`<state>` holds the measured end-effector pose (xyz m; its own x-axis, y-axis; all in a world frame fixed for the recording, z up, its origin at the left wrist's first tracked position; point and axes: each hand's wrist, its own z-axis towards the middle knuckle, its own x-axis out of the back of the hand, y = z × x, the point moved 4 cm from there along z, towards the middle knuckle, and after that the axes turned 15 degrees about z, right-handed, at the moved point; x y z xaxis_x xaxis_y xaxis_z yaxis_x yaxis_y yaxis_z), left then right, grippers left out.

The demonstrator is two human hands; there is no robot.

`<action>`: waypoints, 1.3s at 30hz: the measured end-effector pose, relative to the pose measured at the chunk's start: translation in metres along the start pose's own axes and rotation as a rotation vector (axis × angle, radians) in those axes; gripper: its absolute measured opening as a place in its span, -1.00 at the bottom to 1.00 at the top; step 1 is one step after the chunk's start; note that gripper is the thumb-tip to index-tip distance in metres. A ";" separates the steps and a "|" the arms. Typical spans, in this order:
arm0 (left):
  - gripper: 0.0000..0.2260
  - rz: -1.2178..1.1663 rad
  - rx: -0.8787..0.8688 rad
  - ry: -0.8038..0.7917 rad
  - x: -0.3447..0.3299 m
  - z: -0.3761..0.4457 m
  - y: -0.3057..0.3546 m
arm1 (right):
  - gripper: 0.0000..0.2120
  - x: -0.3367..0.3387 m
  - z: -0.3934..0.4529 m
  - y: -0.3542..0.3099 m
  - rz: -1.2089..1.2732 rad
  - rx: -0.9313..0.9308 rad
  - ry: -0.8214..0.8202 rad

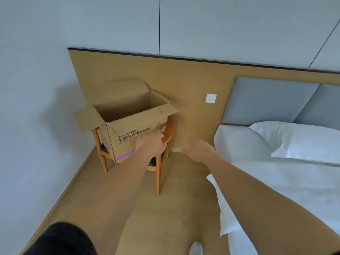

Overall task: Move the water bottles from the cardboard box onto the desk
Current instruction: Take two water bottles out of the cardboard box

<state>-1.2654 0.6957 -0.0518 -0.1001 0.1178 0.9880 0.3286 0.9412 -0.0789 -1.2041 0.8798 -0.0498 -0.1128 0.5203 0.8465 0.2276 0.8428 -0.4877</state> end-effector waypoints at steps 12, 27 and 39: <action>-0.61 0.005 0.253 -0.018 0.012 0.190 -0.034 | -0.48 0.050 0.229 -0.018 -0.007 0.152 -0.081; -0.56 -0.010 0.436 -0.041 0.028 0.325 -0.107 | -0.46 0.061 0.405 -0.079 -0.007 0.345 -0.183; -0.65 -0.094 0.487 -0.111 0.003 0.463 -0.214 | -0.43 0.028 0.566 -0.150 -0.047 0.356 -0.273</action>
<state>-1.7712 0.6413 -0.0940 -0.2156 0.0340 0.9759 -0.1597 0.9847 -0.0696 -1.7890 0.8460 -0.0733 -0.3774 0.4570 0.8054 -0.1252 0.8366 -0.5333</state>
